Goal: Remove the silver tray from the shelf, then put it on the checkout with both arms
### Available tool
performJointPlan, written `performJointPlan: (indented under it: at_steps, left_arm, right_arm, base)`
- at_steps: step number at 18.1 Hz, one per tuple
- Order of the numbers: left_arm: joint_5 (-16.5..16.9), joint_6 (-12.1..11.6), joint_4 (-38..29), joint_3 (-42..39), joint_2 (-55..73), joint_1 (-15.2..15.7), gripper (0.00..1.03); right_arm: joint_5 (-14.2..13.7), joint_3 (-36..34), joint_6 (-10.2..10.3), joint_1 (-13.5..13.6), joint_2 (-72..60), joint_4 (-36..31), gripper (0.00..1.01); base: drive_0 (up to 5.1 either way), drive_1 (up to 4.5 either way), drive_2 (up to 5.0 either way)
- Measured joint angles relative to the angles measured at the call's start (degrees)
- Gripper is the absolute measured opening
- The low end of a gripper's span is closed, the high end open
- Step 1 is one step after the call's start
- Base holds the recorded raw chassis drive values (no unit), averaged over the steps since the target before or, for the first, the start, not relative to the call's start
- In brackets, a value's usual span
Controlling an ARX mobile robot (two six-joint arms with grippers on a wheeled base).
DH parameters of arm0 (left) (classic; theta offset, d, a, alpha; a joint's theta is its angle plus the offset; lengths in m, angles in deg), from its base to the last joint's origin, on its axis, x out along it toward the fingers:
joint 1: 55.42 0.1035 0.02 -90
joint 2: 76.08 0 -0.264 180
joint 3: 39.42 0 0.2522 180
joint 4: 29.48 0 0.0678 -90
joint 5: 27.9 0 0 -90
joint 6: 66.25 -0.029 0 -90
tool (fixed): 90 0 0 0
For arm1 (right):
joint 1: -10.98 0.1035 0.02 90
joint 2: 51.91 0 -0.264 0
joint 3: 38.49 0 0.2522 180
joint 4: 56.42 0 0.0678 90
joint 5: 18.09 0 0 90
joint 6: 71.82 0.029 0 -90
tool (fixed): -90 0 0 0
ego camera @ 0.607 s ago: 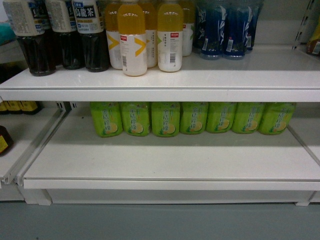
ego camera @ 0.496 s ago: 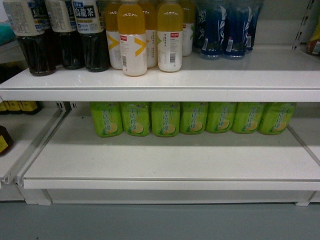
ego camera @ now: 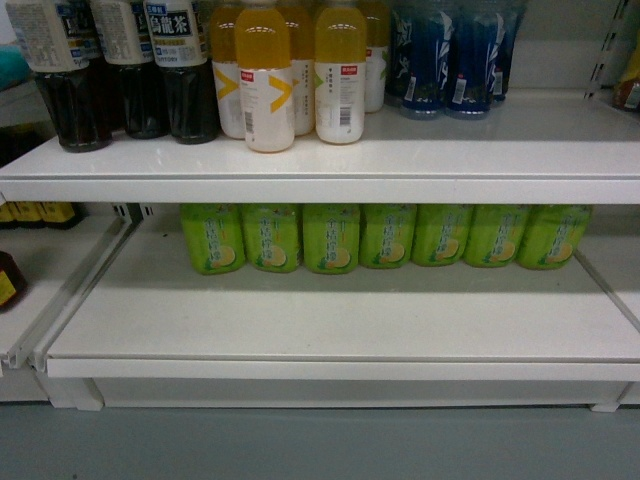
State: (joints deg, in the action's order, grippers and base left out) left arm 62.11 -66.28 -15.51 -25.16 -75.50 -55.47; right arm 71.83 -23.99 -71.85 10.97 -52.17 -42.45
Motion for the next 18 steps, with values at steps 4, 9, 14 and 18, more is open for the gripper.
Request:
performJointPlan:
  at_steps: [4, 9, 14, 18]
  left_arm:
    - [0.0, 0.0, 0.0, 0.0, 0.0, 0.0, 0.98]
    - [0.0, 0.0, 0.0, 0.0, 0.0, 0.0, 0.98]
    - [0.0, 0.0, 0.0, 0.0, 0.0, 0.0, 0.98]
    - [0.0, 0.0, 0.0, 0.0, 0.0, 0.0, 0.98]
  right_arm:
    - [0.0, 0.0, 0.0, 0.0, 0.0, 0.0, 0.98]
    - [0.0, 0.0, 0.0, 0.0, 0.0, 0.0, 0.98]
    - [0.0, 0.0, 0.0, 0.0, 0.0, 0.0, 0.98]
    - [0.0, 0.0, 0.0, 0.0, 0.0, 0.0, 0.98]
  base:
    - [0.0, 0.0, 0.0]
    - [0.0, 0.0, 0.0]
    - [0.0, 0.0, 0.0]
    - [0.0, 0.0, 0.0]
